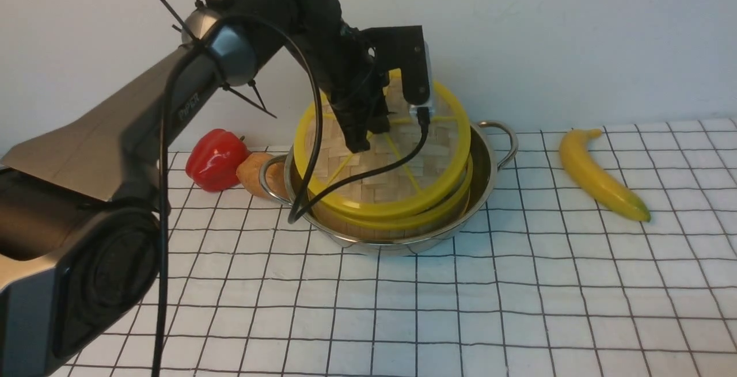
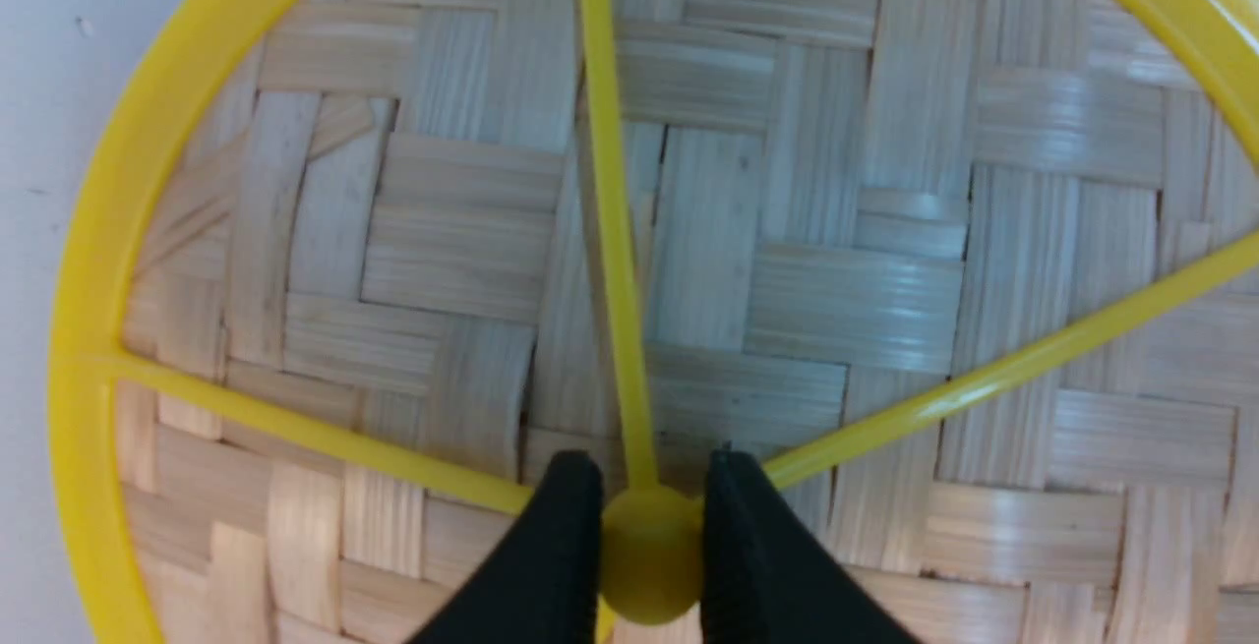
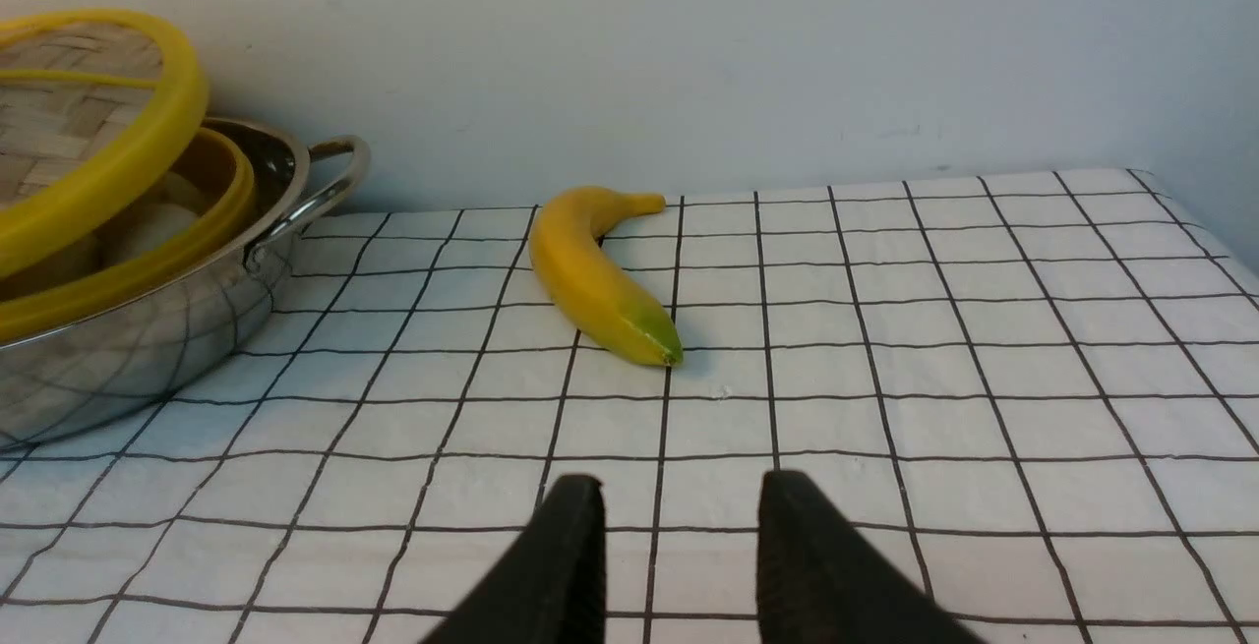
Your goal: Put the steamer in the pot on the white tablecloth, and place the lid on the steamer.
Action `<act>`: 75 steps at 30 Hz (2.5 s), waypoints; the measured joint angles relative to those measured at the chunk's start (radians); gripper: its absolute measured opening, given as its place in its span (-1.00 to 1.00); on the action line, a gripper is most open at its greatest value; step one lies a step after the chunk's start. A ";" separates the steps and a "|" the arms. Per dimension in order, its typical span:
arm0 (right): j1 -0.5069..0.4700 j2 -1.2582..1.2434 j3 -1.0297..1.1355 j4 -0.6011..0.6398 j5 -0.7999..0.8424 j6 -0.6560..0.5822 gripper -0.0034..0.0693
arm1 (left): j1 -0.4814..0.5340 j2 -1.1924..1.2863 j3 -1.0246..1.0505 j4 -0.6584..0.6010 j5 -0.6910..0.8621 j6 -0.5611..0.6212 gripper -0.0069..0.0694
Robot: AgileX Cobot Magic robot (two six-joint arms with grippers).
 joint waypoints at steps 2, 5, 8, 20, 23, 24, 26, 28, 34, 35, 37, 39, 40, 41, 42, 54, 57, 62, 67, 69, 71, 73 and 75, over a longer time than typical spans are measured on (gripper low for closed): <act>0.000 0.000 0.000 0.000 0.000 0.000 -0.25 | -0.001 0.000 0.000 -0.007 0.000 0.013 -0.51; 0.000 0.000 0.000 0.000 0.000 0.000 -0.25 | -0.001 0.000 0.000 -0.014 0.000 0.027 -0.51; 0.000 0.000 0.000 0.000 0.000 0.000 -0.25 | -0.001 0.000 0.000 -0.016 0.000 0.051 -0.51; 0.000 0.000 0.000 0.001 -0.005 0.000 -0.25 | -0.001 0.047 -0.002 -0.039 -0.044 0.100 -0.51; 0.000 0.000 0.000 0.001 -0.005 0.000 -0.25 | -0.001 0.072 -0.002 -0.042 -0.076 0.100 -0.51; 0.000 0.000 0.000 0.001 -0.005 0.000 -0.25 | -0.001 0.072 -0.002 -0.043 -0.076 0.100 -0.51; 0.000 0.000 0.000 0.001 -0.005 0.000 -0.25 | -0.001 0.073 -0.003 -0.043 -0.078 0.100 -0.51; 0.000 0.000 0.000 0.001 -0.006 0.000 -0.25 | -0.001 0.073 -0.003 -0.043 -0.078 0.100 -0.51; 0.000 0.000 0.000 0.001 -0.006 0.000 -0.25 | -0.001 0.073 -0.003 -0.043 -0.078 0.053 -0.44; 0.000 0.000 0.000 0.001 -0.006 0.000 -0.25 | -0.001 0.073 -0.005 -0.043 -0.079 0.043 -0.38; 0.000 0.000 0.000 0.001 -0.007 0.000 -0.25 | -0.001 0.073 -0.007 -0.041 -0.088 0.017 -0.16; 0.000 0.000 0.000 0.001 -0.007 0.000 -0.25 | -0.001 0.073 -0.007 -0.037 -0.100 -0.016 0.14; 0.000 0.000 0.000 0.001 -0.007 0.000 -0.25 | -0.001 0.071 -0.007 -0.032 -0.104 -0.048 0.37; 0.000 0.000 0.000 0.001 -0.007 0.000 -0.25 | -0.001 0.068 -0.007 -0.028 -0.107 -0.065 0.50; 0.000 0.000 0.000 0.001 -0.007 0.000 -0.25 | -0.001 0.064 -0.010 -0.023 -0.110 -0.083 0.62; 0.000 0.000 0.000 0.001 -0.007 0.000 -0.25 | 0.015 -0.286 -0.137 0.227 -0.036 -0.975 0.62; 0.000 0.000 0.000 0.001 -0.007 0.000 -0.25 | 0.026 -0.375 -0.137 0.325 0.071 -1.356 0.35; 0.000 0.000 0.000 0.001 -0.007 0.000 -0.25 | 0.030 -0.449 -0.137 0.441 0.098 -1.719 -0.03; 0.000 0.000 0.000 0.001 -0.007 0.000 -0.25 | 0.031 -0.477 -0.137 0.606 0.099 -1.807 -0.39; 0.000 0.000 0.000 0.001 -0.007 0.000 -0.25 | 0.033 -0.479 -0.135 0.653 0.100 -1.811 -0.49; 0.000 0.000 0.000 0.001 -0.007 0.000 -0.25 | 0.034 -0.496 -0.110 0.689 0.091 -1.811 -0.58; 0.000 0.000 0.000 0.001 -0.007 0.000 -0.25 | 0.036 -0.545 -0.026 0.726 0.024 -1.799 -0.62; 0.000 0.000 0.000 0.001 -0.007 0.000 -0.25 | 0.047 -0.617 0.081 0.739 -0.056 -1.777 -0.63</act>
